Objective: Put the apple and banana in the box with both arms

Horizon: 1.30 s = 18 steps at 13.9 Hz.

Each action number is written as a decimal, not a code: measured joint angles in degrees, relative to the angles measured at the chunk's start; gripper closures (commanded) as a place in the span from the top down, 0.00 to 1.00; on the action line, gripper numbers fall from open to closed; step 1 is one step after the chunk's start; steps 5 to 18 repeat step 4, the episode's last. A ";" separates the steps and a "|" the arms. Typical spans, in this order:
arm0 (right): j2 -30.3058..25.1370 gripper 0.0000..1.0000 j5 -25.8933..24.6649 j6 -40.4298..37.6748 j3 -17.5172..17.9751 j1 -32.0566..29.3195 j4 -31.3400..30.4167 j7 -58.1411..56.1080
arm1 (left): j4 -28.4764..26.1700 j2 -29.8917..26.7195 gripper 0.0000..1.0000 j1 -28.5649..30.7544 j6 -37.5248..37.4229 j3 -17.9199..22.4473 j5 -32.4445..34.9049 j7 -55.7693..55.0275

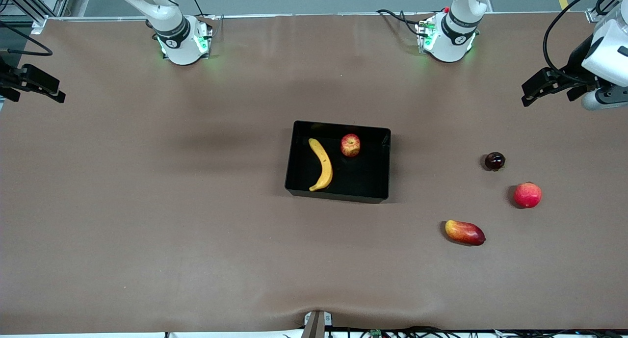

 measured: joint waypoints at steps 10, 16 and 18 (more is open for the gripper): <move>0.00 1.00 0.00 0.00 0.00 -0.01 0.00 0.00 | 0.00 0.29 1.00 0.02 -0.05 0.36 0.00 0.00; 0.00 1.00 0.00 0.00 0.00 -0.01 0.00 0.00 | 0.00 0.29 1.00 0.02 -0.05 0.36 0.00 0.00; 0.00 1.00 0.00 0.00 0.00 -0.01 0.00 0.00 | 0.00 0.29 1.00 0.02 -0.05 0.36 0.00 0.00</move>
